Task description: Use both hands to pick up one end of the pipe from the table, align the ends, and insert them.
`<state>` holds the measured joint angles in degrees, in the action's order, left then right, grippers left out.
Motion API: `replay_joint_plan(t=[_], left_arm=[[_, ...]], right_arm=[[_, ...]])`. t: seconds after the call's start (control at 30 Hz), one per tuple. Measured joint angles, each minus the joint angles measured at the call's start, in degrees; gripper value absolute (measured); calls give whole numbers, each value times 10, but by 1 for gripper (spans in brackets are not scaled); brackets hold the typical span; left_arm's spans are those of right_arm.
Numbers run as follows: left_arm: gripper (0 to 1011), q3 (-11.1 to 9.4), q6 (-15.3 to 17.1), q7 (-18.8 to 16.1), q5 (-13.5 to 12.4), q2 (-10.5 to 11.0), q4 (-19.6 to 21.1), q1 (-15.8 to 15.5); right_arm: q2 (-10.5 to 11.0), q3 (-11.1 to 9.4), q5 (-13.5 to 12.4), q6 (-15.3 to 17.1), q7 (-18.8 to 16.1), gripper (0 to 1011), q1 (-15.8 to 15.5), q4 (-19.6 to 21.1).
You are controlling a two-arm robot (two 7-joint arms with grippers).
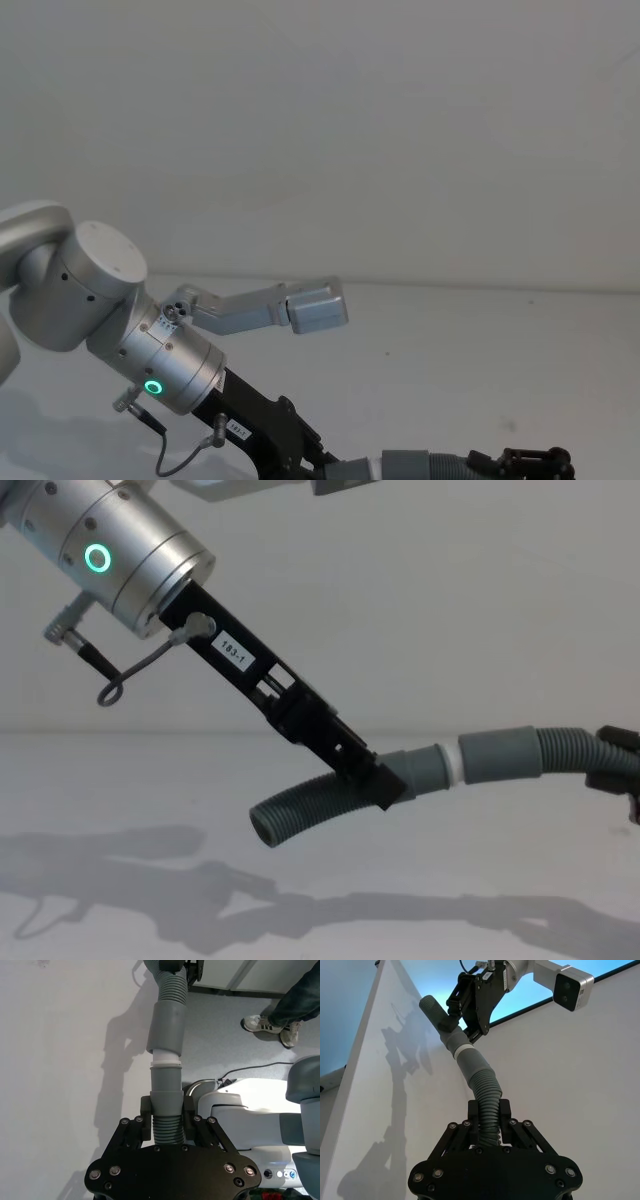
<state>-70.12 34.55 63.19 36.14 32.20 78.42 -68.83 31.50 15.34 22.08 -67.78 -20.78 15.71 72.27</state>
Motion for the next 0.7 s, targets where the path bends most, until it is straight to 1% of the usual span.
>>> replay_joint_plan(t=[0.7], left_arm=[[322,2,3,-7,0,2,1,0]], right_arm=[[1,3,-10,-3,-6,213,2,0]])
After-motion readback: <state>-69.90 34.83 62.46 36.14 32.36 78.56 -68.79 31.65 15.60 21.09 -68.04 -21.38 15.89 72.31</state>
